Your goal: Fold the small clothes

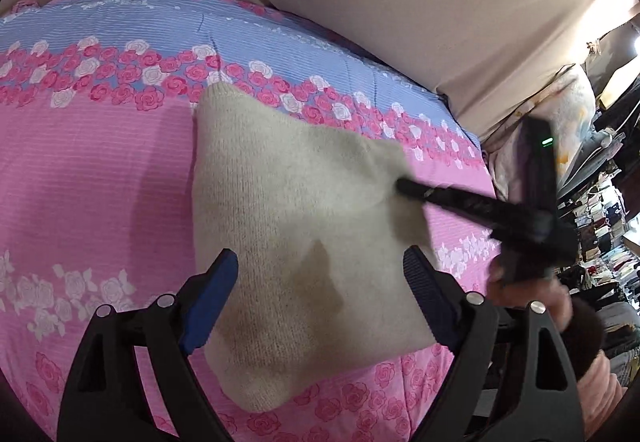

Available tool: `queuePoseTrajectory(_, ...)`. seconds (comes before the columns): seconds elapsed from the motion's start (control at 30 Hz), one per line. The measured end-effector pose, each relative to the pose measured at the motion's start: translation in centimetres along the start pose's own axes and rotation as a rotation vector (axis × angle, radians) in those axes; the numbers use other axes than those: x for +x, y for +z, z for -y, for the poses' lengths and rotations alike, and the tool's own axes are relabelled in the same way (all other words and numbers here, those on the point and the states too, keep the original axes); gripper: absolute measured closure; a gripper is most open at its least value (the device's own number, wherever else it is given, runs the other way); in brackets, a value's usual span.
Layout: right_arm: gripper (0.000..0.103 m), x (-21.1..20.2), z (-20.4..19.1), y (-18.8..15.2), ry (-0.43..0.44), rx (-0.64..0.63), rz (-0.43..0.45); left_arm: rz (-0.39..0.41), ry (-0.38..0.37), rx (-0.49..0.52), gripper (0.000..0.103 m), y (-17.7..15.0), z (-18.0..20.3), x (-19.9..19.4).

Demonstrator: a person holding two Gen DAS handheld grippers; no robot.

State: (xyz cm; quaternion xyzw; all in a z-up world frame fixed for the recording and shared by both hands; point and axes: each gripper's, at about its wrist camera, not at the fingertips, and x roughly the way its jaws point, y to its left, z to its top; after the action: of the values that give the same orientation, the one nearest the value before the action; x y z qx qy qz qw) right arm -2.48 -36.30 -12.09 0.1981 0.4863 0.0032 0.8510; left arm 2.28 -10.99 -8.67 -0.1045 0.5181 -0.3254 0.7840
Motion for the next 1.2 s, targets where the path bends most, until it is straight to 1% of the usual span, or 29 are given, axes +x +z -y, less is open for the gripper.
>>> queuePoseTrajectory(0.03,0.094,0.8,0.6,0.0,-0.028,-0.003,-0.017,-0.003,0.008,-0.01,0.02,-0.3,-0.4,0.2)
queuePoseTrajectory(0.1,0.091,3.9,2.2,-0.6,-0.05,0.016,-0.129,-0.024,0.004,-0.043,0.021,-0.4,-1.2,1.1)
queuePoseTrajectory(0.13,0.091,4.7,3.0,-1.1,-0.023,0.04,-0.149,-0.041,-0.01,-0.077,0.021,-0.5,-1.8,1.5)
queuePoseTrajectory(0.17,0.088,4.0,3.2,-1.2,-0.007,0.061,-0.118,-0.049,-0.016,-0.096,0.021,-0.5,-2.1,1.8)
queuePoseTrajectory(0.2,0.084,2.9,3.1,-1.3,0.009,0.087,-0.093,-0.052,-0.004,-0.112,0.021,-0.4,-2.5,1.8)
queuePoseTrajectory(0.23,0.071,1.8,3.1,-1.4,0.015,0.11,-0.077,-0.043,0.005,-0.12,0.021,-0.3,-2.8,1.7)
queuePoseTrajectory(0.27,0.052,0.4,3.1,-1.7,0.001,0.131,-0.052,-0.033,0.008,-0.124,0.02,-0.3,-3.0,1.4)
queuePoseTrajectory(0.33,0.038,-1.1,3.3,-2.9,-0.034,0.145,-0.03,-0.019,0.022,-0.134,0.018,-0.2,-3.6,1.2)
queuePoseTrajectory(0.4,0.038,-1.3,3.5,-4.6,-0.058,0.134,-0.072,-0.028,0.041,-0.158,0.017,-0.1,-4.5,1.5)
queuePoseTrajectory(0.47,0.038,-0.6,4.2,-6.2,-0.068,0.151,-0.113,-0.046,0.052,-0.176,0.017,0.0,-5.1,2.1)
queuePoseTrajectory(0.53,0.037,0.2,5.2,-6.9,-0.021,0.219,-0.128,-0.068,0.033,-0.199,0.017,0.0,-5.6,2.9)
queuePoseTrajectory(0.57,0.035,0.6,5.8,-7.2,0.015,0.268,-0.127,-0.087,0.019,-0.224,0.017,0.0,-6.0,3.8)
queuePoseTrajectory(0.6,0.033,1.0,6.4,-7.3,0.037,0.311,-0.13,-0.1,0.003,-0.243,0.017,0.0,-6.3,4.4)
queuePoseTrajectory(0.63,0.028,1.4,6.8,-7.5,0.047,0.337,-0.132,-0.113,-0.008,-0.26,0.017,-0.1,-6.7,5.0)
queuePoseTrajectory(0.67,0.025,1.8,7.2,-7.6,0.059,0.367,-0.134,-0.137,-0.013,-0.295,0.017,-0.2,-7.2,6.0)
queuePoseTrajectory(0.77,0.021,2.6,8.2,-8.0,0.133,0.435,-0.136,-0.185,-0.063,-0.402,0.016,-0.9,-8.5,8.0)
queuePoseTrajectory(0.8,0.022,2.7,8.1,-8.0,0.148,0.437,-0.135,-0.167,-0.079,-0.427,0.016,-1.1,-8.6,7.9)
queuePoseTrajectory(0.83,0.034,2.9,7.9,-7.9,0.185,0.425,-0.144,-0.162,-0.102,-0.429,0.023,-1.0,-8.5,8.0)
queuePoseTrajectory(0.87,0.054,3.1,7.7,-7.7,0.233,0.423,-0.158,-0.184,-0.122,-0.417,0.03,-1.0,-8.1,8.3)
queuePoseTrajectory(0.9,0.057,3.0,7.6,-7.5,0.229,0.427,-0.155,-0.186,-0.104,-0.403,0.034,-1.0,-7.8,8.2)
queuePoseTrajectory(0.93,0.068,2.6,7.4,-7.2,0.231,0.419,-0.147,-0.179,-0.097,-0.383,0.043,-0.8,-7.4,8.0)
queuePoseTrajectory(0.97,0.071,1.6,7.3,-6.8,0.238,0.413,-0.126,-0.168,-0.119,-0.359,0.052,-0.6,-6.9,7.6)
queuePoseTrajectory(1.03,0.078,-0.6,7.2,-6.5,0.257,0.403,-0.076,-0.153,-0.171,-0.349,0.058,-0.2,-5.9,6.4)
queuePoseTrajectory(1.07,0.079,-2.1,7.0,-6.3,0.256,0.386,-0.046,-0.14,-0.21,-0.339,0.058,0.0,-5.1,5.4)
queuePoseTrajectory(1.13,0.08,-4.5,6.9,-6.6,0.234,0.356,-0.012,-0.124,-0.261,-0.302,0.058,0.1,-3.6,4.1)
queuePoseTrajectory(1.2,0.08,-6.0,7.3,-7.3,0.204,0.333,0.002,-0.133,-0.285,-0.284,0.057,-0.3,-2.7,4.2)
